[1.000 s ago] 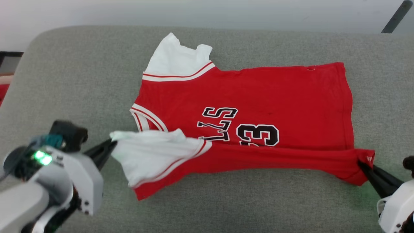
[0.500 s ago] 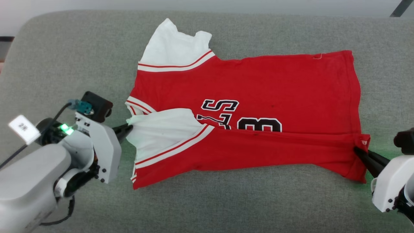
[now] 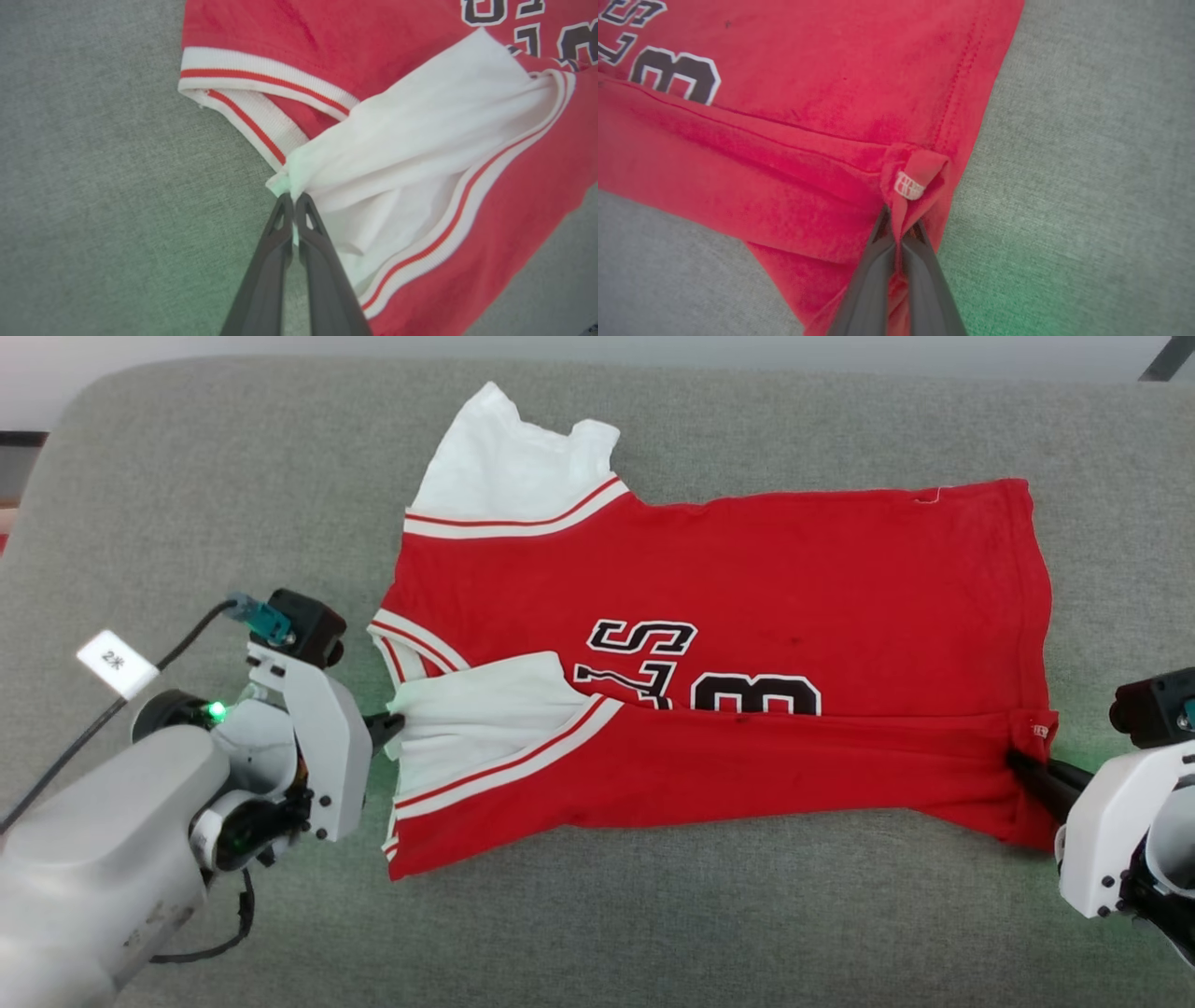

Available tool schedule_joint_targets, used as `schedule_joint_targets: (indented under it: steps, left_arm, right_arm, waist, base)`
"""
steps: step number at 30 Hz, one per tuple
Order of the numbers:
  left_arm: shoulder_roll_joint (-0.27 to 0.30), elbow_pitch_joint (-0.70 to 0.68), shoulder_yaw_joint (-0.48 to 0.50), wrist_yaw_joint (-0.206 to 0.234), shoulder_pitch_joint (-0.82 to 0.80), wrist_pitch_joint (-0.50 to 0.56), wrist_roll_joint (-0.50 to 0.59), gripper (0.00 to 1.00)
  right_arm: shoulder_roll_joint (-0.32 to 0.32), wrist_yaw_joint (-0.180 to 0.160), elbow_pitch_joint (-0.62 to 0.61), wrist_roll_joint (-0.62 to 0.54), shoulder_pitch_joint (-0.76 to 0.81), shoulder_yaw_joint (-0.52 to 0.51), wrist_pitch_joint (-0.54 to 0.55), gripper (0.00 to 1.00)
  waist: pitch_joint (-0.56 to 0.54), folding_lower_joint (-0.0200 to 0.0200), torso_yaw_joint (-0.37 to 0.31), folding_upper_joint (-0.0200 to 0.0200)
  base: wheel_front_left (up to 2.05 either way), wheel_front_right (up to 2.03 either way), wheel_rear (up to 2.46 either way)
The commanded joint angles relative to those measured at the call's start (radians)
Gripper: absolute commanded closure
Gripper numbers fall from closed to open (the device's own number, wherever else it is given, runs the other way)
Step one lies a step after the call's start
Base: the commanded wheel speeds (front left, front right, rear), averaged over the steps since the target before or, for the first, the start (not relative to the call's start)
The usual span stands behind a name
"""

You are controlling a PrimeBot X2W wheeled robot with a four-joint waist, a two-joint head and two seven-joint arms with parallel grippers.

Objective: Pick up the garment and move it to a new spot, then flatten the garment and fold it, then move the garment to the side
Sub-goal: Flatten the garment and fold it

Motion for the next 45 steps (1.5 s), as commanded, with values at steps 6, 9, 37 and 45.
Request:
schedule_joint_targets:
  steps: [6, 9, 37, 45]
  left_arm:
    - [-0.017, 0.027, 0.011, 0.004, -0.016, 0.018, -0.024, 0.00]
    - [-0.018, 0.025, 0.015, 0.007, -0.013, 0.004, -0.024, 0.00]
    - [0.132, -0.321, 0.043, 0.200, 0.199, -0.125, -0.067, 0.00]
    - [0.179, -0.383, 0.055, 0.269, 0.211, -0.044, -0.136, 0.00]
  right_arm:
    - [0.011, -0.001, 0.021, 0.001, -0.021, 0.007, 0.029, 0.75]
    - [0.007, -0.001, 0.022, -0.005, -0.023, 0.007, 0.025, 0.40]
    - [0.054, -0.001, -0.148, -0.131, 0.146, -0.125, -0.130, 0.00]
    - [0.133, -0.001, -0.270, -0.174, 0.216, -0.190, -0.154, 0.00]
  waist:
    - [-0.024, 0.0000, 0.005, 0.0000]
    - [-0.039, 0.0000, 0.009, 0.0000]
    - [-0.237, 0.0000, 0.027, 0.0000]
    - [-0.243, 0.0000, -0.023, 0.0000]
  base:
    - [0.00, 0.00, 0.00]
    - [0.00, 0.00, 0.00]
    - [0.00, 0.00, 0.00]
    - [0.00, 0.00, 0.00]
